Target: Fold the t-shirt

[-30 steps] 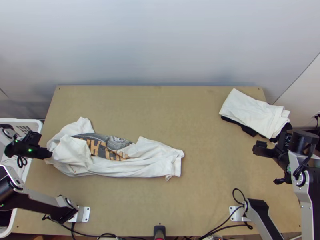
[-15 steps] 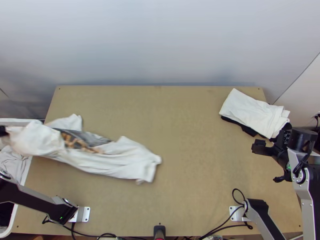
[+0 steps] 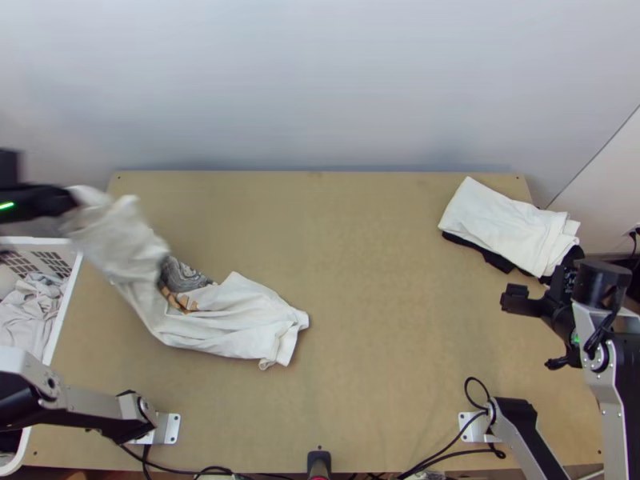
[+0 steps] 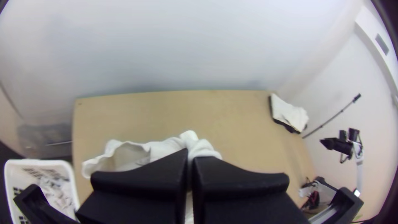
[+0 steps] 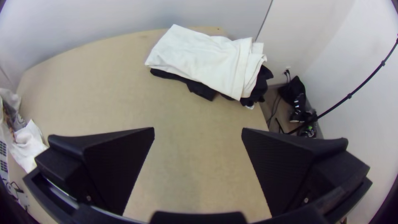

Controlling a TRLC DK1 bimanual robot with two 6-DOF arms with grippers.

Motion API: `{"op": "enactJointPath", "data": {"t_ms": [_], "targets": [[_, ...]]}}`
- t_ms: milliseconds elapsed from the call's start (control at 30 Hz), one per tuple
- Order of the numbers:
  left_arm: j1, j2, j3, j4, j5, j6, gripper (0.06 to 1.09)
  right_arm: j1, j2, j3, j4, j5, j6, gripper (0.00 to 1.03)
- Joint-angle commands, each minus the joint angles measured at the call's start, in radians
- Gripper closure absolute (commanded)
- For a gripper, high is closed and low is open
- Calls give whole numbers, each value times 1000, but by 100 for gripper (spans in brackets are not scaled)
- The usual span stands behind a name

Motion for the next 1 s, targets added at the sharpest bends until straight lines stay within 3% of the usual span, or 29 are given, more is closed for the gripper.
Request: {"op": "enactJointPath", "data": {"t_ms": [0,200,367,500,567,667,700,733,767,800,967], "targets": [[-571,-43,21,24,49,-272,104,-9,-45,-35,-26,1,-3,5],[-1013,86,159,74,36,-435,104,-24,-131,-20,-118,4,-20,5],[-1335,258,171,109,-17,-396,104,-106,-252,-92,-162,2,-17,5],[-1455,410,209,168,-28,-398,104,-161,-311,-103,-195,4,3,5],[-1484,473,232,251,-28,-453,95,-201,-320,-94,-199,5,3,6],[-1511,554,260,402,-30,-537,91,-218,-332,-84,-199,4,17,7],[-1518,580,282,425,-30,-542,81,-221,-332,-83,-199,4,18,7],[-1527,599,291,448,-34,-545,62,-222,-331,-83,-198,2,20,7],[-1533,609,291,462,-37,-551,28,-222,-326,-84,-193,2,20,7],[-1541,617,291,461,-37,-551,8,-221,-321,-83,-192,2,20,7],[-1544,597,257,376,-37,-533,10,-210,-280,-72,-169,-1,17,7]]}}
